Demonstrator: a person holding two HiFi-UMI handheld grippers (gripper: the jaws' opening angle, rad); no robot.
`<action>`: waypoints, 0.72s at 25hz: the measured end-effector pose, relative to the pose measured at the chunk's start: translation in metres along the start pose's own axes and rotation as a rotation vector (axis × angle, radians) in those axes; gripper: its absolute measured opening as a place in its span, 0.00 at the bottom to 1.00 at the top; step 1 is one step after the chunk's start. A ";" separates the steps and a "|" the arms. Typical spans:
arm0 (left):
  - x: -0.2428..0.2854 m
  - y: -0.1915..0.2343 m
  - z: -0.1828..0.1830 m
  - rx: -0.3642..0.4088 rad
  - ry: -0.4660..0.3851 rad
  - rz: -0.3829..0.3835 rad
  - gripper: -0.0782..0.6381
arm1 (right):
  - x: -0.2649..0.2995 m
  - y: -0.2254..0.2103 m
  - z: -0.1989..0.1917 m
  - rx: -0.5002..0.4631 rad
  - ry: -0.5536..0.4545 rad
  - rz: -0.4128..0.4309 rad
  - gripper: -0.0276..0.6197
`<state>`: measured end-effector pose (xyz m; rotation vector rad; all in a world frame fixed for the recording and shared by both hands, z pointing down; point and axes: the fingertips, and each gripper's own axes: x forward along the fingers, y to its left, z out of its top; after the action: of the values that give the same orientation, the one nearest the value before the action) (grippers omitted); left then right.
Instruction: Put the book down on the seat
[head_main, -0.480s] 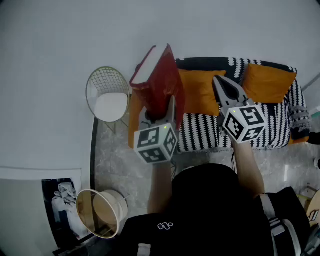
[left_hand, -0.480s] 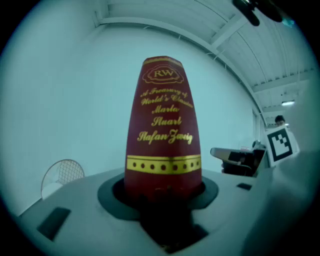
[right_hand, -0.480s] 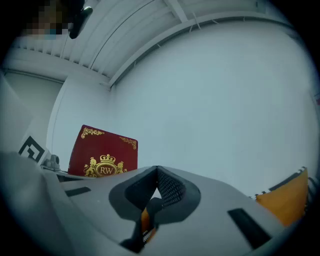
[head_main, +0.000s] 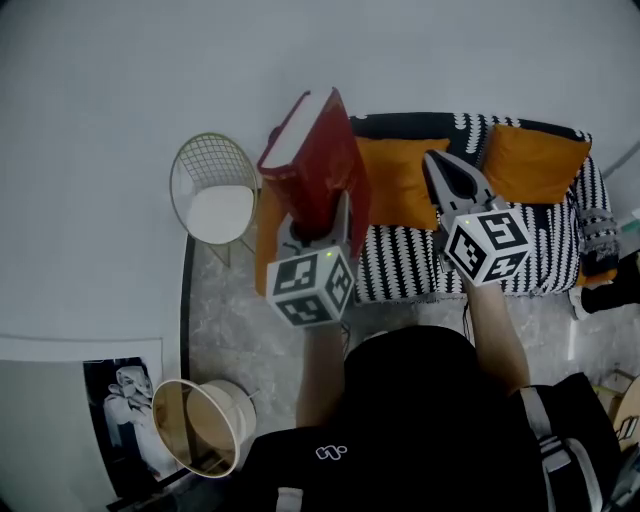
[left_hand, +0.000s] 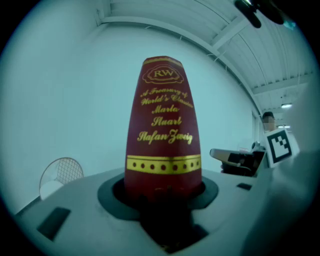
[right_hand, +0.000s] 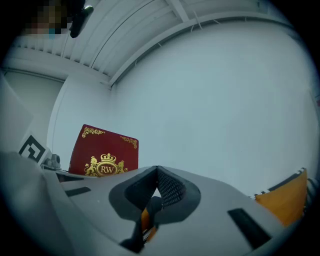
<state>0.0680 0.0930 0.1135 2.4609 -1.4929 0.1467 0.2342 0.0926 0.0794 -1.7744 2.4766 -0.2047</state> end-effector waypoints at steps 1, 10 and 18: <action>0.000 0.000 0.000 -0.002 0.001 -0.002 0.40 | 0.000 0.000 0.000 0.001 0.000 -0.001 0.06; -0.001 -0.003 -0.001 -0.017 0.014 -0.024 0.40 | -0.002 0.001 -0.003 0.015 0.009 -0.007 0.06; -0.002 -0.025 -0.015 -0.015 0.032 -0.049 0.40 | -0.026 -0.011 -0.017 0.030 0.024 -0.021 0.06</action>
<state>0.0903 0.1099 0.1236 2.4693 -1.4147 0.1642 0.2501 0.1147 0.0973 -1.7981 2.4582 -0.2645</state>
